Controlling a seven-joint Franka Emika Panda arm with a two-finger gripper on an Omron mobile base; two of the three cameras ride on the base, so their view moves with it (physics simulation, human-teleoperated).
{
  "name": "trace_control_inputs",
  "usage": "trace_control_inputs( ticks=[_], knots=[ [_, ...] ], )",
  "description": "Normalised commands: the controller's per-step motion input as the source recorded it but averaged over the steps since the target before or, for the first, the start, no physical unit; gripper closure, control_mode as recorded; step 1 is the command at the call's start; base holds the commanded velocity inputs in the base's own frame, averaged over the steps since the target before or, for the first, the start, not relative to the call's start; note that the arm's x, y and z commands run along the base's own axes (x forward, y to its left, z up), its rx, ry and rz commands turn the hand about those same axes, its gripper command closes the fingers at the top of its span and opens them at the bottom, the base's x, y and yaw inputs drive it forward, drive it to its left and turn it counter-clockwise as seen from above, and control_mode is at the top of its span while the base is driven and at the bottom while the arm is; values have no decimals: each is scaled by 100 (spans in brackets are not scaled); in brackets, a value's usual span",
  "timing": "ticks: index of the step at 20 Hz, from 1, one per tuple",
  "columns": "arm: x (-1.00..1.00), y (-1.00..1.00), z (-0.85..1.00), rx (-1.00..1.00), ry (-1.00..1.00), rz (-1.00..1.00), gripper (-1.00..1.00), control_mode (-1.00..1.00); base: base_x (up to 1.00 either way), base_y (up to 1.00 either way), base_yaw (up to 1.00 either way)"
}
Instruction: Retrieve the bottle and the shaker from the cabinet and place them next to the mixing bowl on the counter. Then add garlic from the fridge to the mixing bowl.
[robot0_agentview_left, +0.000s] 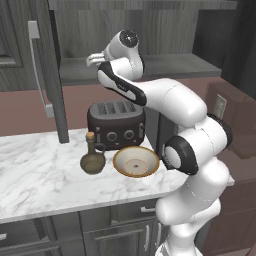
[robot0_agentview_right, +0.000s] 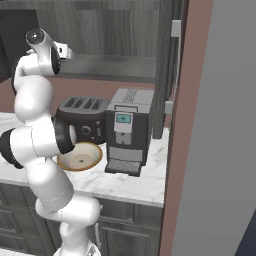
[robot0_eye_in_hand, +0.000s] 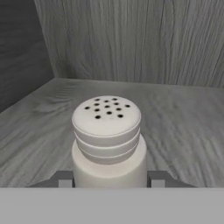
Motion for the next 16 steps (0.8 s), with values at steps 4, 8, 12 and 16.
trace_control_inputs(
  ticks=[4, 8, 12, 16],
  knots=[
    [-70, 0, 0, 0, -2, 0, 100, -100, 0, 0, 0],
    [-100, 0, 0, 3, -12, 0, 100, -100, 0, 0, 0],
    [-100, -5, -1, 5, -5, 0, 100, -100, 0, 0, 0],
    [-96, -18, -17, 2, 0, -1, 100, -100, 0, 0, 0]
  ],
)
